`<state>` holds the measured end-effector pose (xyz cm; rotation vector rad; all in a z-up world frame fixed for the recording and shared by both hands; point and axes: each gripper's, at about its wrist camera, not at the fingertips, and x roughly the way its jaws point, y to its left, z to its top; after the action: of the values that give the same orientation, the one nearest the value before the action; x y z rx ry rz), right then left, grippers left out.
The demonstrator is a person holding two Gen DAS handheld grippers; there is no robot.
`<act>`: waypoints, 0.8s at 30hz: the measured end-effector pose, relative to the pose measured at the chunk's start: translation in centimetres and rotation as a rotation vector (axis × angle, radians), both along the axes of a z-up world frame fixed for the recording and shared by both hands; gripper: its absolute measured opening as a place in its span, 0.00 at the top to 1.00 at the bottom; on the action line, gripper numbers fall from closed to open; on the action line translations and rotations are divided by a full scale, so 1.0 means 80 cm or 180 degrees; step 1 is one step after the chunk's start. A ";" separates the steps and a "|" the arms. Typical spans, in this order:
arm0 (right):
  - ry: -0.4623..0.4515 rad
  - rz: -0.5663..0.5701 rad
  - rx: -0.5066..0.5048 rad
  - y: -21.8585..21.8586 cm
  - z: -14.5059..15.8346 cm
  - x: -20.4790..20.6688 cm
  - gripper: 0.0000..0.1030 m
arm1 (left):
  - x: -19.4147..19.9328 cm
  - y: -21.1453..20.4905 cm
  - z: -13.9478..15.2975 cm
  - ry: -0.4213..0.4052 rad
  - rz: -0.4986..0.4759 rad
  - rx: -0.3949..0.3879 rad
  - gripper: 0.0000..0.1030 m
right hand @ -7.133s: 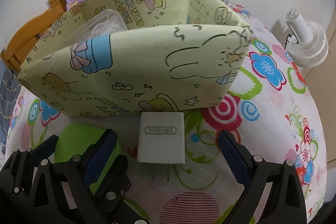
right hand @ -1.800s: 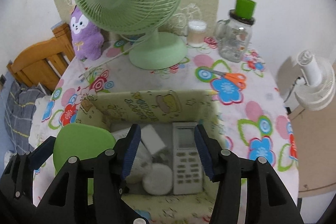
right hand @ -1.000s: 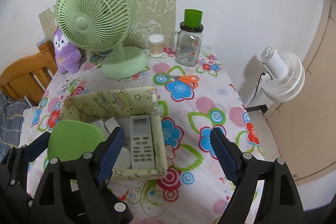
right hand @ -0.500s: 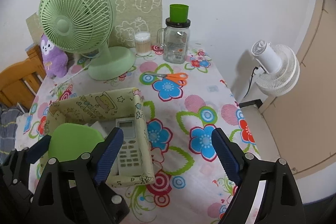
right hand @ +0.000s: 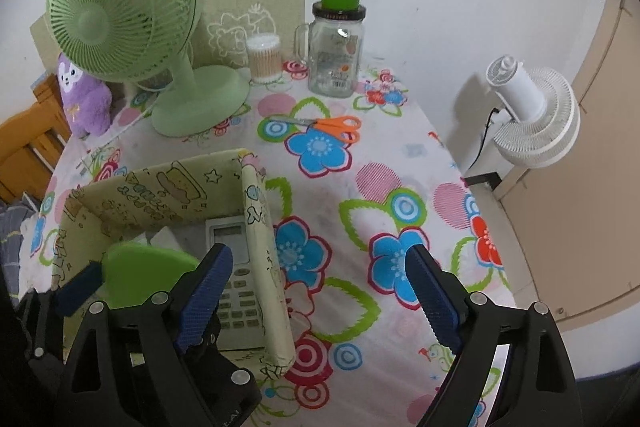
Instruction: Organize rigid objects
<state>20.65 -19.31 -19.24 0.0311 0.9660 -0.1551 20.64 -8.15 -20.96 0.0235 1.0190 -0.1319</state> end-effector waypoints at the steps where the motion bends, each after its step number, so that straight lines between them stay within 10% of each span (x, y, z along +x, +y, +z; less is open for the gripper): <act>1: 0.0022 -0.0003 0.0015 0.000 -0.002 0.002 0.12 | 0.003 0.000 -0.002 0.0048 -0.0018 -0.0043 0.06; 24: -0.0040 0.0176 0.0258 0.027 0.010 -0.027 0.08 | -0.028 0.028 0.021 -0.0043 -0.0006 0.0041 0.00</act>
<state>18.51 -17.12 -18.41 0.0797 0.9593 -0.0647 18.43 -5.91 -19.24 0.0369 1.0065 -0.1266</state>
